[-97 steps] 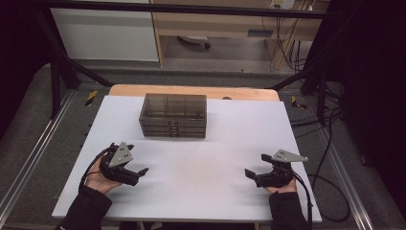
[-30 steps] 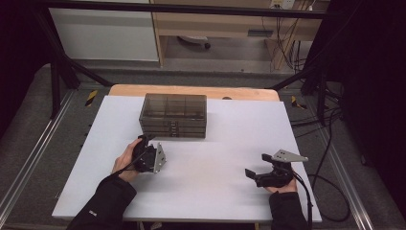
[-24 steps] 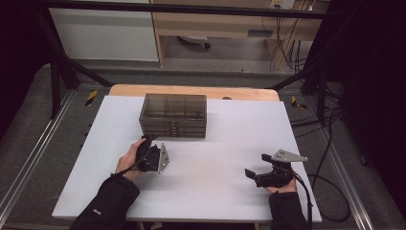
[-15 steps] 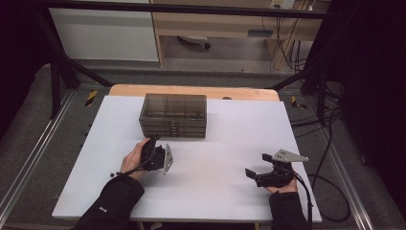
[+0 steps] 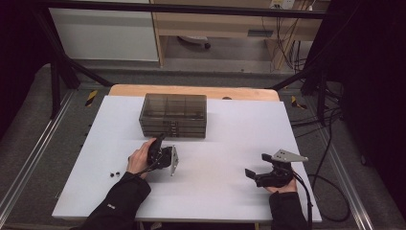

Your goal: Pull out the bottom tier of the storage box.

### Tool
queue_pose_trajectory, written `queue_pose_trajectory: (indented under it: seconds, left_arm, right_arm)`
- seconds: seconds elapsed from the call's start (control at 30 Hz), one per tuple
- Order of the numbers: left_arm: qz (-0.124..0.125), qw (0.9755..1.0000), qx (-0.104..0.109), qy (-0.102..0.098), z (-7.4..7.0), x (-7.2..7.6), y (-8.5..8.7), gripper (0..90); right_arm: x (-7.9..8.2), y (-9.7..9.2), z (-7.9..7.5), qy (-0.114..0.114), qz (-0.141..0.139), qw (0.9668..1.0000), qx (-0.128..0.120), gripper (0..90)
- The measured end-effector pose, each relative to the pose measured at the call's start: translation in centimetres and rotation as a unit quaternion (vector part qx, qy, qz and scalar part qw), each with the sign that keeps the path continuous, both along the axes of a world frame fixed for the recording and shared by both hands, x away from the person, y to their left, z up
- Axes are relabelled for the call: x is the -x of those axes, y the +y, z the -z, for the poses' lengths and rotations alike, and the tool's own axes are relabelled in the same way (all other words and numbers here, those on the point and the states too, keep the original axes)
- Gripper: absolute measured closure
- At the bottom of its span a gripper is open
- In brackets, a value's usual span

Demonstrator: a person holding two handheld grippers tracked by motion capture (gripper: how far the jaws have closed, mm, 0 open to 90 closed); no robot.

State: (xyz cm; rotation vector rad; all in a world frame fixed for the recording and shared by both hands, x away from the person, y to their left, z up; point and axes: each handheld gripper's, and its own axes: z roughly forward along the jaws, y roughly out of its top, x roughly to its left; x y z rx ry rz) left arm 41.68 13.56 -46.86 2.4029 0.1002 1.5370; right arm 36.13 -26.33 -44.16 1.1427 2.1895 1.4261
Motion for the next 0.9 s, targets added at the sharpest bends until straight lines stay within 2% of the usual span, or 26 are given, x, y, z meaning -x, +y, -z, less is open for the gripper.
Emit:
queue_pose_trajectory:
  seconds: [0.23, 0.9]
  left_arm:
    - [0.001, 0.9995, -0.016, -0.026, 0.6, -0.3, -0.4, 43.1]
    - [0.0, 0.9972, -0.042, -0.062, 2.1, -1.0, -1.1, 58.1]
  right_arm:
    - [0.0, 0.0, 0.0, 0.0, 0.0, 1.0, -0.001, 0.4]
    - [0.0, 0.0, -0.1, -0.002, 0.0, 1.0, -0.003, 0.4]
